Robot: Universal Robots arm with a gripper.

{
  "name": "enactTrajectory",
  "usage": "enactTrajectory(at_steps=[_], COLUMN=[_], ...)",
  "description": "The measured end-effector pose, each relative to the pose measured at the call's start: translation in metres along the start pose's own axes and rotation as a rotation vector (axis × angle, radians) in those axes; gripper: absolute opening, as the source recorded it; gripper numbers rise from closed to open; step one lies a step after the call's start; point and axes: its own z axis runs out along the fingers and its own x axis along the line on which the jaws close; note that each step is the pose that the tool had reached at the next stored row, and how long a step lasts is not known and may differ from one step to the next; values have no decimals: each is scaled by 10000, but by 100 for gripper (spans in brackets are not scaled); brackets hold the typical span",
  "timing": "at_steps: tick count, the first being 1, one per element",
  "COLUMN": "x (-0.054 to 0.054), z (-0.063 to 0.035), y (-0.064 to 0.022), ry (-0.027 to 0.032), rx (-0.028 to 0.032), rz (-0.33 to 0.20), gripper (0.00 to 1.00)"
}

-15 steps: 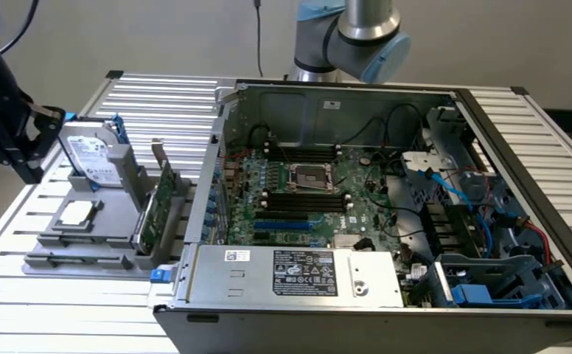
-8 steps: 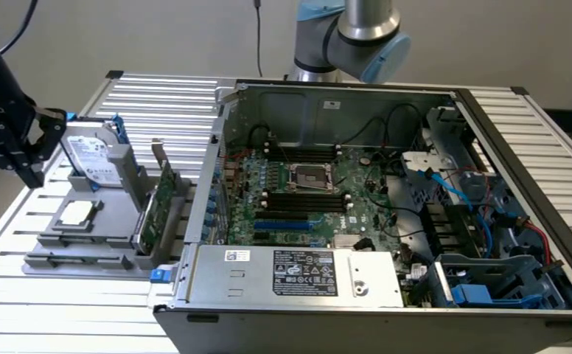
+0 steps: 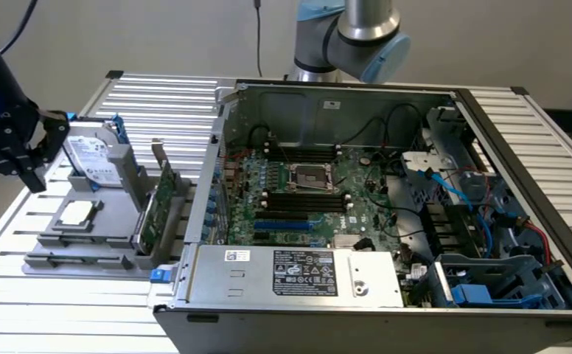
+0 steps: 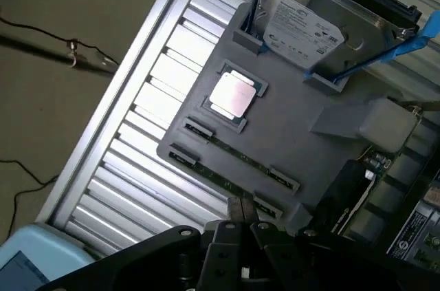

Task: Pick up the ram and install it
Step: 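Pick up the ram and move it above insertion slot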

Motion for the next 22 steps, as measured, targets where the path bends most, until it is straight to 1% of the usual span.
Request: enactTrajectory(at_steps=[11, 22], x=[-3, -4], z=[81, 116], y=[-4, -5], ry=[85, 170], rx=[78, 159], rz=[-1997, -3988], gripper=[10, 10])
